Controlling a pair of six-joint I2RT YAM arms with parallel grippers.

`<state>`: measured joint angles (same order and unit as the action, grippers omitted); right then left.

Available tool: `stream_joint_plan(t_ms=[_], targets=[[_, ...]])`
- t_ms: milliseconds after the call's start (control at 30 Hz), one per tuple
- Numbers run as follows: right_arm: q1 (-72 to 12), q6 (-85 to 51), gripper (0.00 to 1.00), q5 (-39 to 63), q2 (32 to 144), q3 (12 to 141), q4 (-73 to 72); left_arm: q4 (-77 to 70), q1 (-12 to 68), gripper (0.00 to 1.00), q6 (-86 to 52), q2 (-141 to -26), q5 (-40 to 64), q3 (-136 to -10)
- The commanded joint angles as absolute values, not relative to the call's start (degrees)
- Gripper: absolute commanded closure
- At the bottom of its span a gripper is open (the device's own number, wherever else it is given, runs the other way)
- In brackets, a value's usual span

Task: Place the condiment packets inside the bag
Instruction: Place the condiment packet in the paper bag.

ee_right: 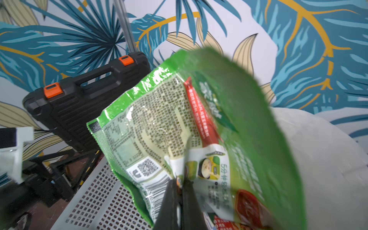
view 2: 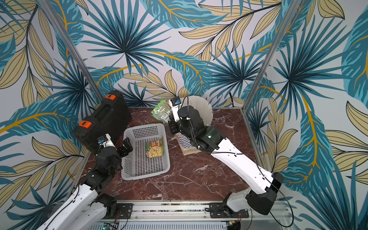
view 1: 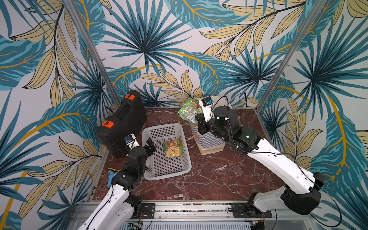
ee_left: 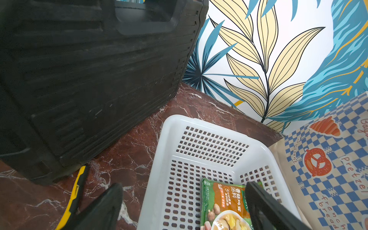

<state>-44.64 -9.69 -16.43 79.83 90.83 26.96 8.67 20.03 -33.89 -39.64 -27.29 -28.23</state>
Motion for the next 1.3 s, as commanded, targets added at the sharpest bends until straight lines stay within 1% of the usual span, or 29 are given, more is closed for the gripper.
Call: stream_joint_plan(t_ms=[0,233,433,500,600,700,733,833,933,1000,1100,1267], targets=[[-41.2,-13.2,1.00,-18.1,77.9,88.1,27.7,7.0,19.7,0.00,-32.9,-40.0,-26.6,-26.6],[-35.7,-16.7,1.00,-16.6,79.6,87.6,33.4,6.4,19.7,0.00,-32.8,-40.9,-26.1,-26.6],[-34.5,-18.3,1.00,-16.9,81.9,88.2,40.3,5.9,19.7,0.00,-32.7,-42.4,-25.0,-27.0],[-34.5,-18.3,0.90,-17.0,81.9,88.2,41.4,5.5,19.7,0.00,-32.5,-43.0,-24.5,-27.1],[-34.4,-17.7,0.70,-17.5,81.9,88.6,42.5,5.0,19.7,0.00,-32.4,-44.5,-23.5,-27.5],[-34.4,-16.6,0.55,-17.1,81.8,89.8,43.4,4.6,19.6,0.00,-31.6,-46.3,-21.6,-28.3],[-34.4,-16.3,0.52,-16.5,81.8,90.2,43.6,4.8,19.7,0.00,-31.3,-47.1,-20.7,-28.8],[-34.4,-15.4,0.47,-13.7,81.0,90.4,43.5,5.3,19.6,0.00,-30.6,-49.3,-18.3,-30.3],[-34.4,-14.6,0.43,-7.3,78.8,88.0,40.7,5.5,19.8,0.00,-30.5,-51.5,-16.9,-31.2],[-34.5,-14.4,0.39,-3.8,77.0,85.7,38.7,5.3,19.8,0.00,-30.5,-52.4,-16.0,-31.5],[-35.1,-14.0,0.31,-1.1,74.1,81.8,36.5,5.1,19.7,0.00,-30.3,-54.0,-14.3,-32.2],[-36.9,-12.4,0.12,-0.1,68.5,74.3,31.1,4.6,19.7,0.00,-29.8,-57.1,-10.9,-33.3]])
